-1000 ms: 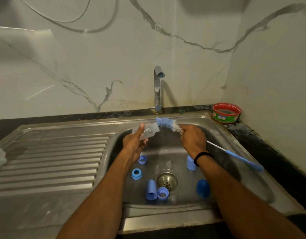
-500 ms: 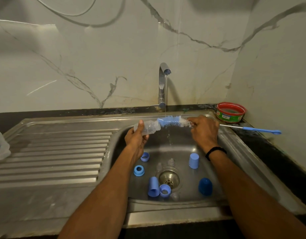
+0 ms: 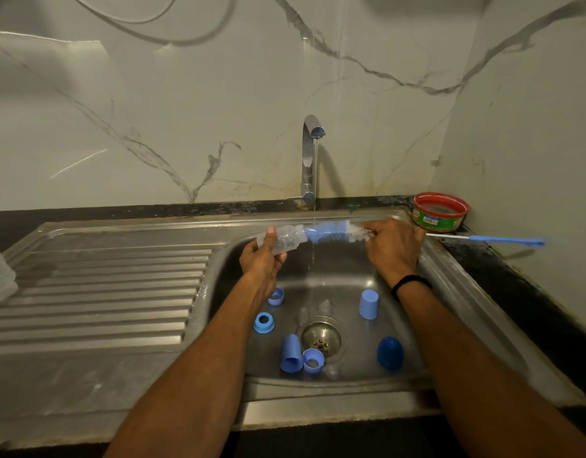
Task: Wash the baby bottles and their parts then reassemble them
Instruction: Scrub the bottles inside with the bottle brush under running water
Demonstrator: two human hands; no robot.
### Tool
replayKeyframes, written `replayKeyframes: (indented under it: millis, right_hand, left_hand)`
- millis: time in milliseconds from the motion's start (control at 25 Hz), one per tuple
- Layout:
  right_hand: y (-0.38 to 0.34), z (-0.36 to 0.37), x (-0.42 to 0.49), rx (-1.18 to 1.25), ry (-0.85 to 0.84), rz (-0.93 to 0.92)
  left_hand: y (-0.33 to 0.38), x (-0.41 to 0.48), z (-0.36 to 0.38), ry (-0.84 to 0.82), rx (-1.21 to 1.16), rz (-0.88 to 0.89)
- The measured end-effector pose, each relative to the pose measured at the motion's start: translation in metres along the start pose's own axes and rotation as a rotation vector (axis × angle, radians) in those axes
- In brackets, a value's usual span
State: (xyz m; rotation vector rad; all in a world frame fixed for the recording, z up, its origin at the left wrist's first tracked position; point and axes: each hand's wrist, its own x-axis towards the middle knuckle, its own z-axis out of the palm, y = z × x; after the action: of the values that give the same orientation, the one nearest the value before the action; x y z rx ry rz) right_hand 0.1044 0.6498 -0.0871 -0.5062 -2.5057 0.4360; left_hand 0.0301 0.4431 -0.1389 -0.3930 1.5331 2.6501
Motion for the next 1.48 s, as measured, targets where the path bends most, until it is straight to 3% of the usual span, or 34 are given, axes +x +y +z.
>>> replayKeyframes:
  millis: [280, 400, 640, 840, 1000, 1160, 1360, 1480]
  right_hand:
    - [0.004, -0.014, -0.001, -0.002, 0.201, 0.215]
    - [0.006, -0.011, -0.001, -0.013, 0.199, 0.242]
    - [0.002, -0.007, -0.004, 0.004, 0.146, 0.188]
    - [0.001, -0.009, -0.004, 0.016, 0.144, 0.202]
    - [0.000, -0.010, -0.005, 0.008, 0.136, 0.203]
    - [0.000, -0.010, -0.004, 0.011, 0.097, 0.206]
    - [0.003, -0.007, 0.000, 0.031, 0.024, 0.183]
    - [0.000, -0.001, 0.000, 0.076, -0.033, 0.122]
  left_hand:
    - [-0.009, -0.003, 0.028, -0.127, -0.054, -0.257]
    - [-0.013, -0.003, 0.033, -0.150, -0.090, -0.312]
    - [-0.014, 0.003, 0.026, -0.051, -0.067, -0.239]
    - [-0.017, 0.001, 0.034, -0.013, 0.085, 0.062]
    - [-0.019, 0.000, 0.037, -0.036, 0.163, 0.188]
    - [-0.019, 0.003, 0.036, -0.056, 0.113, 0.162]
    - [-0.008, 0.010, 0.025, 0.049, -0.044, 0.040]
    - [-0.006, 0.008, 0.024, -0.034, 0.027, 0.020]
